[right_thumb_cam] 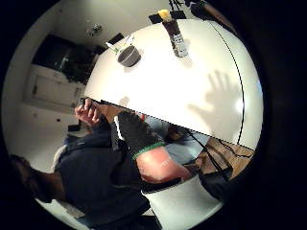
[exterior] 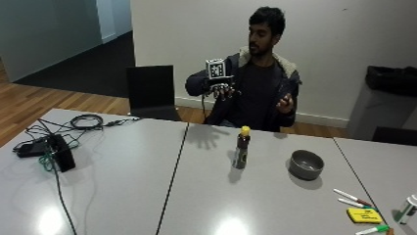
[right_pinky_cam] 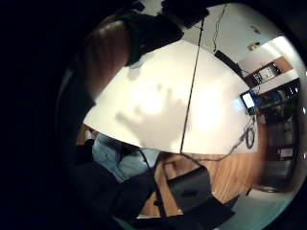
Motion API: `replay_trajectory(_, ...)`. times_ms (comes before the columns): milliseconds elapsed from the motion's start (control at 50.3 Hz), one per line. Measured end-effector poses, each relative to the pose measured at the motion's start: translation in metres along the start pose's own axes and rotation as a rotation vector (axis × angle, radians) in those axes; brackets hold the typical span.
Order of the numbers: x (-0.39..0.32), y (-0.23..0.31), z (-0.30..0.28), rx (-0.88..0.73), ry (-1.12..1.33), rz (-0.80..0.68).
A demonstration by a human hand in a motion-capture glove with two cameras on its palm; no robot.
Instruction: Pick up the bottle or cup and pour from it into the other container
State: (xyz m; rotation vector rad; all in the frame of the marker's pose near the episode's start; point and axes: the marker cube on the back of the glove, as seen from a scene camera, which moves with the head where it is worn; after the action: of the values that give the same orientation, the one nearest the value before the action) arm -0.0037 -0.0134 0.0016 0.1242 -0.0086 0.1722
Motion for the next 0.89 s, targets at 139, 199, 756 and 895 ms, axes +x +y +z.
replay_trajectory(139, -0.007, -0.014, 0.007, 0.186, -0.002, 0.22)
replay_trajectory(199, -0.006, -0.004, 0.004, 0.087, -0.007, 0.147)
replay_trajectory(756, -0.002, 0.013, 0.003, -0.144, -0.014, -0.085)
replay_trajectory(895, -0.002, -0.028, 0.026, -0.106, -0.076, -0.083)
